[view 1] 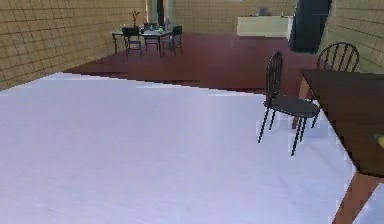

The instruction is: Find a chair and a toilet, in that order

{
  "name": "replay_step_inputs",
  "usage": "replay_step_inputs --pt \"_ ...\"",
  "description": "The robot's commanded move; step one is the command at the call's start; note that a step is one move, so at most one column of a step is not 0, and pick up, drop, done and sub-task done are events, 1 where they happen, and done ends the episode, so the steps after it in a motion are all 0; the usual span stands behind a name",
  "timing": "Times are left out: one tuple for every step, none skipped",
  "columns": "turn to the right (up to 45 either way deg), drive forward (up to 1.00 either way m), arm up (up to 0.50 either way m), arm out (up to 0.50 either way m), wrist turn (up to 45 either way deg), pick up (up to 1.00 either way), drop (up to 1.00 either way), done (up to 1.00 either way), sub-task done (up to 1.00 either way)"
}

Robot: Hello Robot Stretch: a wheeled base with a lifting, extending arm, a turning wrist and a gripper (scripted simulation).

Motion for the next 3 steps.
replay_step_inputs --pt "0.0 1.00 0.00 0.00 0.0 0.00 0.00 0.00 0.00" --pt "0.0 0.95 0.00 0.00 0.0 0.00 0.00 0.00 0.00" --pt "3.0 0.00 0.00 0.00 0.0 0.00 0.00 0.00 0.00"
